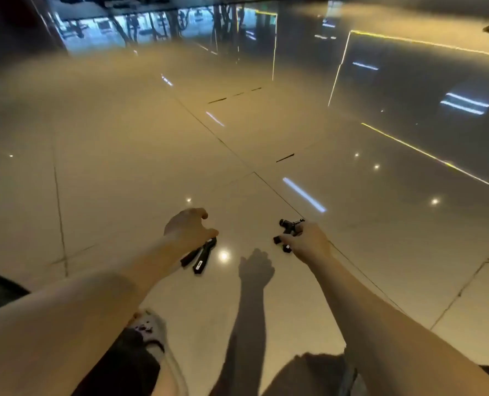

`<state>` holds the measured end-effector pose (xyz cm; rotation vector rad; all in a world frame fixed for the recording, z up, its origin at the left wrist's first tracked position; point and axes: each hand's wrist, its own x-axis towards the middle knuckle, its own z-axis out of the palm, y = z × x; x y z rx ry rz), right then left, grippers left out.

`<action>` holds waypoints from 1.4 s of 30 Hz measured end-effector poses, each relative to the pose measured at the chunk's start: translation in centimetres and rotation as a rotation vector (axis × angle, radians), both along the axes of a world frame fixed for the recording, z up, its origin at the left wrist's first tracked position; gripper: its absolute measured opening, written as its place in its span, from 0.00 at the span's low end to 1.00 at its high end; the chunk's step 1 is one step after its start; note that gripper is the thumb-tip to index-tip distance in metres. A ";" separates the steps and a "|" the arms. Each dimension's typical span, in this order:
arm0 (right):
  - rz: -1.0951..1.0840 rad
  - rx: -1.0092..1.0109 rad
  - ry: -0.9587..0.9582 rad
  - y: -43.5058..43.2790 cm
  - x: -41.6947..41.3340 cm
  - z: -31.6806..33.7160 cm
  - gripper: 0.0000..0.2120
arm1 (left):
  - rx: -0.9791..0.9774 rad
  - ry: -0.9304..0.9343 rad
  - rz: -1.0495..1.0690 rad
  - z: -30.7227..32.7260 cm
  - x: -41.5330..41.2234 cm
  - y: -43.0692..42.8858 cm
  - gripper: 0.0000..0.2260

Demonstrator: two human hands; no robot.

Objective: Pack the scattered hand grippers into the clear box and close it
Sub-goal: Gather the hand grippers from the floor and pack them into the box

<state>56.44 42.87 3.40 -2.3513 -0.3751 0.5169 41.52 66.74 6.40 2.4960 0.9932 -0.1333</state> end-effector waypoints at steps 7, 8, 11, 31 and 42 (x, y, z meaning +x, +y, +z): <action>-0.049 -0.138 0.020 6.8 5.9 -9.3 0.29 | -0.116 0.047 0.247 -12.2 1.3 4.9 0.27; -0.059 -0.170 0.025 7.4 6.6 -10.6 0.30 | -0.130 0.051 0.278 -13.8 1.4 5.3 0.26; -0.118 -0.275 0.042 8.8 8.5 -14.1 0.32 | -0.130 0.036 0.332 -17.7 2.0 6.1 0.29; -0.312 -0.467 0.094 7.9 9.3 -19.5 0.29 | -0.042 -0.190 0.319 -23.0 2.8 4.2 0.38; -0.141 -0.430 0.059 0.4 1.6 -16.4 0.20 | -0.101 -0.306 0.188 -19.2 0.5 -3.5 0.38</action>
